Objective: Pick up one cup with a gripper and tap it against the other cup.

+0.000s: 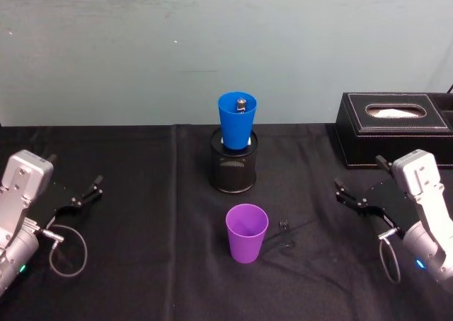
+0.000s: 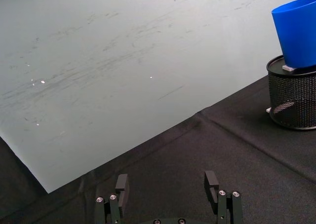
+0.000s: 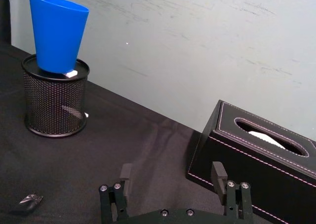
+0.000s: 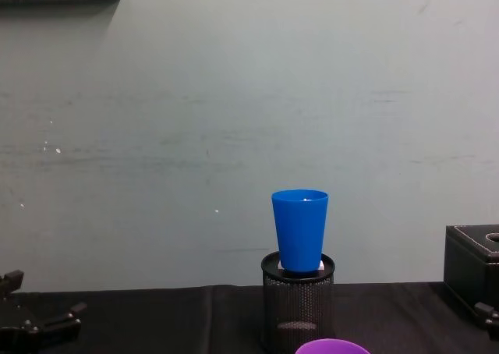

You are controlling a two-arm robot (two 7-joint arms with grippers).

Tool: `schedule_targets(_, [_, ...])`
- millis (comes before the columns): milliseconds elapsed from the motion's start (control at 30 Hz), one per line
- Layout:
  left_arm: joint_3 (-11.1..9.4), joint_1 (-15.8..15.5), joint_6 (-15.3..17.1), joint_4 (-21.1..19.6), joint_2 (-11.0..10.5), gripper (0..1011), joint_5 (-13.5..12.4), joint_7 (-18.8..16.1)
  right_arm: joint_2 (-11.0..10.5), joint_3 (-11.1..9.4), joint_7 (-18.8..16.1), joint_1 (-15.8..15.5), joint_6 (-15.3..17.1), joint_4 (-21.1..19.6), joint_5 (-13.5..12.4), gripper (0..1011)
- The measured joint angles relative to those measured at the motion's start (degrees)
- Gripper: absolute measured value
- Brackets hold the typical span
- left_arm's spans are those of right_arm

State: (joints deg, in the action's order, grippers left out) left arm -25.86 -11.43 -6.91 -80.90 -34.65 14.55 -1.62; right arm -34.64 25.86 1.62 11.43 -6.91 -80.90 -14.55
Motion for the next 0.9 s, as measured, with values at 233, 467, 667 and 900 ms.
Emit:
schedule_targets(233, [0.0,0.0,0.0,0.0,0.0,1000,0.0,0.0,0.0,0.0,0.0,0.0,0.0,0.0,0.0,1004])
schedule_targets(467, [0.0,0.0,0.0,0.0,0.0,1000,0.0,0.0,0.0,0.0,0.0,0.0,0.0,0.0,0.0,1004])
schedule_targets(667, [0.0,0.0,0.0,0.0,0.0,1000,0.0,0.0,0.0,0.0,0.0,0.0,0.0,0.0,0.0,1004])
schedule_targets(900, [0.0,0.0,0.0,0.0,0.0,1000,0.0,0.0,0.0,0.0,0.0,0.0,0.0,0.0,0.0,1004])
